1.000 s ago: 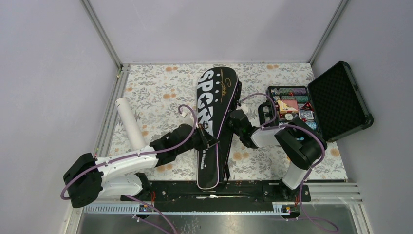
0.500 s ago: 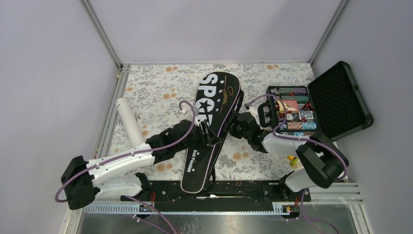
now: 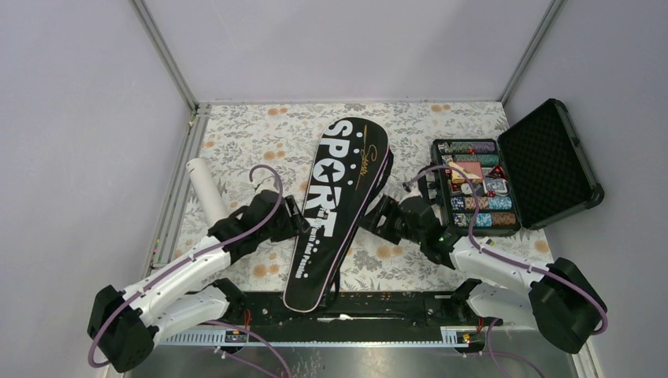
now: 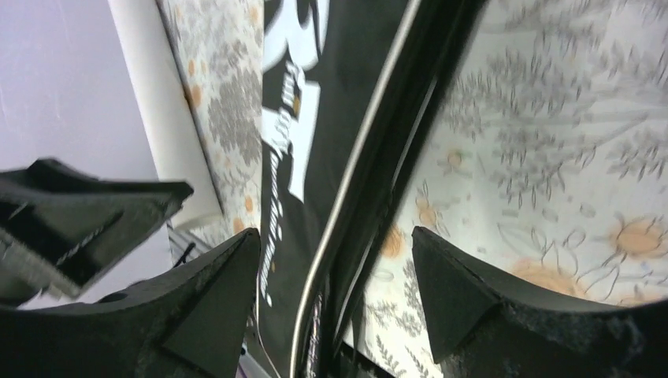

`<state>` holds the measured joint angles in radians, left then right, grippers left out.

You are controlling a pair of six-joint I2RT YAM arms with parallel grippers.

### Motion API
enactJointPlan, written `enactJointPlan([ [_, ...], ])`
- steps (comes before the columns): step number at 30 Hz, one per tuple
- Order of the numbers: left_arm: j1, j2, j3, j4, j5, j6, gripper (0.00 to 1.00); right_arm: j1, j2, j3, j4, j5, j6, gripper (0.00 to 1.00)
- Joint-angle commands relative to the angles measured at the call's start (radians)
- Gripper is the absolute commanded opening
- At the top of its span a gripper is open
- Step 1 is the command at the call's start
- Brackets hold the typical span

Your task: Pack up the badminton gear

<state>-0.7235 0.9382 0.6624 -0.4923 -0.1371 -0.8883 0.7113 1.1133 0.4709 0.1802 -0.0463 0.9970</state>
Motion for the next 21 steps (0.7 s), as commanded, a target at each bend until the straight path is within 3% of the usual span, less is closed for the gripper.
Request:
enactJointPlan([
  [1,0.099,-0.040,-0.115,0.067,0.162,0.040,0.59,0.068,-0.020,-0.092,0.099,-0.064,0.135,0.76],
  [5,0.177,-0.032,-0.225,0.238,0.382,-0.017,0.59,0.188,-0.027,-0.103,0.126,-0.045,0.191,0.73],
  [12,0.177,-0.078,-0.305,0.278,0.369,-0.038,0.61,0.412,-0.012,-0.136,0.203,0.088,0.318,0.74],
  [21,0.177,-0.075,-0.409,0.423,0.408,-0.078,0.61,0.550,0.201,-0.087,0.372,0.123,0.382,0.66],
])
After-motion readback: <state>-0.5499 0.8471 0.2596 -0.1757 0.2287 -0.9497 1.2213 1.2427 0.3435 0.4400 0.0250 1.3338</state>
